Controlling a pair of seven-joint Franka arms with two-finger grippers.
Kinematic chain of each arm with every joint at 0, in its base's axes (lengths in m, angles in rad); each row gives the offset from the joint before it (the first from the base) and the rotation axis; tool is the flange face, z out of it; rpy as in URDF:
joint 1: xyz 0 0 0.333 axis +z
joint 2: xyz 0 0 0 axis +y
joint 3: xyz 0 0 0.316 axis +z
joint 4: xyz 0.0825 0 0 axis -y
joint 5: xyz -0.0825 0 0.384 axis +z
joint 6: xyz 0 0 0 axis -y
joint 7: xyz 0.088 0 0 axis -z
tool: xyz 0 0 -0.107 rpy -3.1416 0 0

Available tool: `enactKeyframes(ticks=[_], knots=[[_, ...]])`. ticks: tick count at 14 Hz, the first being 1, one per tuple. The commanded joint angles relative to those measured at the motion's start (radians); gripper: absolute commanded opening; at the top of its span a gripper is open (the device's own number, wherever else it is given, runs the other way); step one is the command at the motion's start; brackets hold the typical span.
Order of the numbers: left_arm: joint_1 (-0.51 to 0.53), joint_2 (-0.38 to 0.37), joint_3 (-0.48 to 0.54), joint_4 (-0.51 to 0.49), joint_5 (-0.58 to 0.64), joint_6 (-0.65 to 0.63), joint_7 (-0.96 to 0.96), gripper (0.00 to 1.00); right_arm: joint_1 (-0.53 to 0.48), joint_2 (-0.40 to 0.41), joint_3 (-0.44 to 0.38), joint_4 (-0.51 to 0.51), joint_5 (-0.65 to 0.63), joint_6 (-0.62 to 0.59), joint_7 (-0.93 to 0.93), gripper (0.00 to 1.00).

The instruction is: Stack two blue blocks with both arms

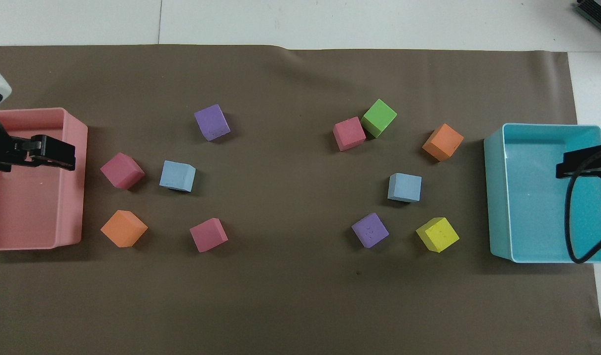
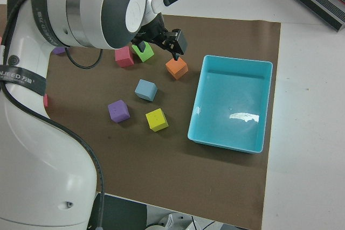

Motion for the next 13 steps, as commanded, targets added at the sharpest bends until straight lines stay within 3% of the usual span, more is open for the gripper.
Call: enactKeyframes(ticks=[1, 13], knots=[[0.016, -0.018, -0.006, -0.005, -0.018, -0.013, 0.010, 1.00, -0.008, -0.022, 0.005, -0.021, 0.006, -0.010, 0.024, 1.00], [0.022, -0.018, 0.006, -0.005, -0.018, -0.013, 0.010, 1.00, -0.003, -0.027, 0.005, -0.029, 0.004, -0.010, 0.009, 1.00]])
